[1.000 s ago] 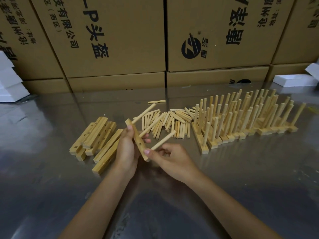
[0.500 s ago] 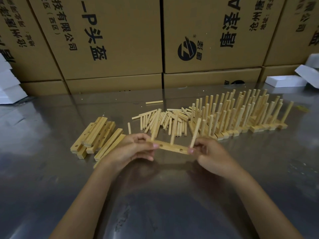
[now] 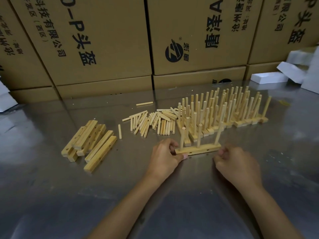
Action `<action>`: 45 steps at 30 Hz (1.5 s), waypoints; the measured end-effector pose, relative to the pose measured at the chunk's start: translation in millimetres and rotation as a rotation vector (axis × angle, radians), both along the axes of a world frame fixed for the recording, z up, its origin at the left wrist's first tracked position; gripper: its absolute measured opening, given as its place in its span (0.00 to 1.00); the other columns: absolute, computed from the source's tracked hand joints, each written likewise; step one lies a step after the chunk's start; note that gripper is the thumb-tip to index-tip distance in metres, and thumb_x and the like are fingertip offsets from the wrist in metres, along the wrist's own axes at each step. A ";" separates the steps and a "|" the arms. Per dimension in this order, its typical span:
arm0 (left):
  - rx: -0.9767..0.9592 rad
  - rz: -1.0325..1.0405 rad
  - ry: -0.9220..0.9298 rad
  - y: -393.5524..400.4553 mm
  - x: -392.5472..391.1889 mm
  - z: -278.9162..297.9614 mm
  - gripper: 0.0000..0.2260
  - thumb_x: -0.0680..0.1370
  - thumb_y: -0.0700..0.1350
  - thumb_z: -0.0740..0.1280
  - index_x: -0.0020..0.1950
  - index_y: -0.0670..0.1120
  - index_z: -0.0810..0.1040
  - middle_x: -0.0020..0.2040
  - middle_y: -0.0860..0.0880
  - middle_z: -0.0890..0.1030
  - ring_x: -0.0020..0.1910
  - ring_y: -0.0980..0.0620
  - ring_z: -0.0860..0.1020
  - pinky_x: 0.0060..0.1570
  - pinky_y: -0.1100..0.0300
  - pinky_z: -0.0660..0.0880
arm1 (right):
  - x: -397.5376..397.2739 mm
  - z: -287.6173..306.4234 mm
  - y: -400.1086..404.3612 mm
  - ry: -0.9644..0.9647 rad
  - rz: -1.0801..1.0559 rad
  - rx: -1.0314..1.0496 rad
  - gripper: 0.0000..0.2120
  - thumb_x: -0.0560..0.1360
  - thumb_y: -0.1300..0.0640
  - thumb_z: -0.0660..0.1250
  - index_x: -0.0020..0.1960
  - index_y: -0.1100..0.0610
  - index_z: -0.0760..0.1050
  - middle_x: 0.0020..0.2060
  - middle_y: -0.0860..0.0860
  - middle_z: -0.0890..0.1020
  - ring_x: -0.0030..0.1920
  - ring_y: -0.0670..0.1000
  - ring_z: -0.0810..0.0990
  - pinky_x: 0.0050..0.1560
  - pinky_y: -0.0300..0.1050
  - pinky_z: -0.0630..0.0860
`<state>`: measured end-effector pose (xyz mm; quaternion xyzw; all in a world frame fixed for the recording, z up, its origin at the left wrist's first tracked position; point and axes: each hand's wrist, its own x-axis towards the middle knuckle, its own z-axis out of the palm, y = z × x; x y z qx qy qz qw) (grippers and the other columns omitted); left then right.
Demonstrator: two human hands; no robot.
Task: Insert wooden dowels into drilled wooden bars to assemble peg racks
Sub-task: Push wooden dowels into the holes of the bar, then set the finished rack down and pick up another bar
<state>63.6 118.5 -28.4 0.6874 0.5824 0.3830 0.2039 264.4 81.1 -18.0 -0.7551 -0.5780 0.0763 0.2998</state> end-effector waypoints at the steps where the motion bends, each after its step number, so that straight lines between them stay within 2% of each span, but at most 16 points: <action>1: -0.004 0.017 -0.024 1.5 5.3 -0.8 0.15 0.68 0.48 0.80 0.49 0.50 0.77 0.40 0.55 0.77 0.36 0.61 0.74 0.35 0.72 0.68 | -3.0 -0.1 -0.7 0.008 0.014 0.009 0.08 0.75 0.51 0.66 0.38 0.48 0.71 0.34 0.44 0.79 0.37 0.54 0.75 0.36 0.46 0.67; 4: -0.004 0.043 -0.083 6.9 24.4 -0.3 0.17 0.69 0.44 0.80 0.49 0.50 0.74 0.37 0.57 0.76 0.35 0.64 0.75 0.33 0.71 0.68 | -14.5 -2.6 -0.7 0.035 0.091 0.066 0.12 0.75 0.46 0.66 0.36 0.48 0.73 0.31 0.42 0.78 0.37 0.51 0.77 0.35 0.44 0.66; 8: -0.039 0.051 -0.108 15.7 51.8 1.8 0.14 0.69 0.42 0.77 0.46 0.49 0.72 0.37 0.57 0.76 0.37 0.58 0.76 0.39 0.61 0.74 | -20.7 -7.1 -1.7 -0.036 0.124 0.105 0.17 0.76 0.42 0.63 0.34 0.50 0.74 0.26 0.43 0.75 0.32 0.49 0.74 0.31 0.42 0.63; 11: -0.064 0.063 -0.115 23.5 63.9 2.7 0.15 0.69 0.44 0.79 0.45 0.46 0.74 0.37 0.55 0.74 0.39 0.53 0.75 0.40 0.57 0.74 | -20.6 -7.4 -1.4 -0.044 0.138 0.102 0.16 0.77 0.43 0.62 0.34 0.50 0.73 0.27 0.43 0.75 0.36 0.51 0.78 0.33 0.44 0.65; 15: -0.081 0.073 -0.112 31.0 67.2 1.8 0.18 0.68 0.49 0.80 0.44 0.46 0.71 0.38 0.52 0.74 0.37 0.53 0.72 0.37 0.56 0.71 | -21.3 -6.9 -0.7 -0.060 0.148 0.098 0.15 0.78 0.44 0.62 0.37 0.50 0.76 0.28 0.44 0.76 0.37 0.51 0.79 0.33 0.44 0.64; 18: -0.094 0.036 -0.118 32.3 63.3 0.2 0.20 0.67 0.50 0.80 0.45 0.46 0.71 0.38 0.53 0.74 0.36 0.55 0.71 0.35 0.61 0.69 | -21.1 -8.2 -1.5 -0.074 0.147 0.107 0.16 0.78 0.44 0.62 0.36 0.52 0.74 0.27 0.45 0.75 0.36 0.52 0.79 0.32 0.44 0.63; 22: -0.178 -0.070 -0.196 29.3 40.0 4.1 0.18 0.69 0.46 0.80 0.46 0.51 0.71 0.41 0.52 0.75 0.40 0.54 0.75 0.41 0.60 0.73 | -22.2 -8.5 -1.3 -0.098 0.194 0.114 0.17 0.78 0.43 0.61 0.36 0.52 0.73 0.26 0.45 0.75 0.34 0.51 0.78 0.31 0.43 0.62; 25: -0.052 -0.048 -0.041 24.2 5.4 11.4 0.09 0.75 0.41 0.72 0.48 0.51 0.73 0.46 0.53 0.75 0.47 0.53 0.75 0.45 0.64 0.71 | -33.6 -6.1 1.3 -0.111 0.299 0.076 0.17 0.78 0.44 0.61 0.36 0.53 0.72 0.26 0.46 0.75 0.34 0.51 0.78 0.34 0.44 0.68; 27: 0.125 0.092 0.230 21.9 -24.4 19.1 0.03 0.79 0.42 0.66 0.52 0.48 0.76 0.50 0.51 0.77 0.52 0.50 0.75 0.52 0.59 0.72 | -47.8 -4.0 3.5 -0.124 0.383 0.068 0.17 0.78 0.43 0.60 0.35 0.52 0.70 0.26 0.46 0.74 0.34 0.50 0.77 0.35 0.45 0.70; 29: 0.215 0.282 0.545 22.2 -55.7 26.5 0.08 0.79 0.43 0.63 0.57 0.46 0.76 0.56 0.47 0.78 0.56 0.46 0.74 0.57 0.52 0.70 | -63.6 -1.3 8.1 -0.129 0.460 0.072 0.17 0.78 0.44 0.60 0.35 0.52 0.69 0.26 0.46 0.74 0.32 0.49 0.76 0.35 0.45 0.71; 31: 0.114 0.450 0.745 23.3 -85.4 28.4 0.16 0.78 0.46 0.64 0.65 0.44 0.73 0.62 0.43 0.76 0.62 0.43 0.72 0.62 0.49 0.67 | -79.6 1.4 15.6 -0.137 0.522 0.071 0.16 0.78 0.44 0.60 0.36 0.52 0.70 0.27 0.46 0.75 0.33 0.48 0.75 0.36 0.44 0.71; 32: 0.037 0.510 0.780 22.6 -98.4 28.6 0.18 0.78 0.47 0.65 0.67 0.43 0.71 0.64 0.42 0.74 0.64 0.42 0.71 0.63 0.49 0.67 | -88.0 2.4 20.2 -0.144 0.547 0.069 0.16 0.78 0.45 0.60 0.36 0.52 0.72 0.28 0.46 0.76 0.33 0.48 0.76 0.37 0.44 0.72; 35: -0.118 0.613 0.767 22.9 -123.8 27.6 0.18 0.80 0.46 0.61 0.67 0.40 0.70 0.65 0.40 0.73 0.66 0.40 0.69 0.63 0.48 0.67 | -113.6 3.5 36.9 -0.148 0.576 0.063 0.15 0.79 0.46 0.59 0.39 0.52 0.75 0.31 0.46 0.78 0.36 0.49 0.78 0.38 0.45 0.71; 40: -0.173 0.557 0.689 27.3 -132.8 31.0 0.18 0.80 0.44 0.63 0.68 0.40 0.71 0.67 0.38 0.71 0.67 0.39 0.69 0.64 0.48 0.68 | -142.0 -4.6 67.8 -0.079 0.481 0.130 0.04 0.79 0.51 0.60 0.50 0.49 0.72 0.39 0.46 0.80 0.41 0.51 0.79 0.38 0.44 0.67; 43: -0.191 0.495 0.623 23.6 -135.2 33.6 0.16 0.78 0.43 0.65 0.66 0.45 0.73 0.65 0.39 0.72 0.66 0.39 0.68 0.62 0.48 0.69 | -153.7 -11.1 84.9 -0.077 0.445 0.190 0.09 0.79 0.53 0.60 0.58 0.50 0.71 0.51 0.48 0.78 0.48 0.52 0.79 0.41 0.45 0.69; 45: -0.176 0.470 0.601 21.4 -135.2 34.9 0.14 0.77 0.43 0.66 0.63 0.48 0.75 0.62 0.41 0.73 0.64 0.40 0.70 0.59 0.48 0.70 | -159.0 -11.5 96.9 -0.092 0.423 0.227 0.12 0.79 0.53 0.61 0.61 0.52 0.71 0.55 0.49 0.76 0.54 0.52 0.77 0.45 0.46 0.71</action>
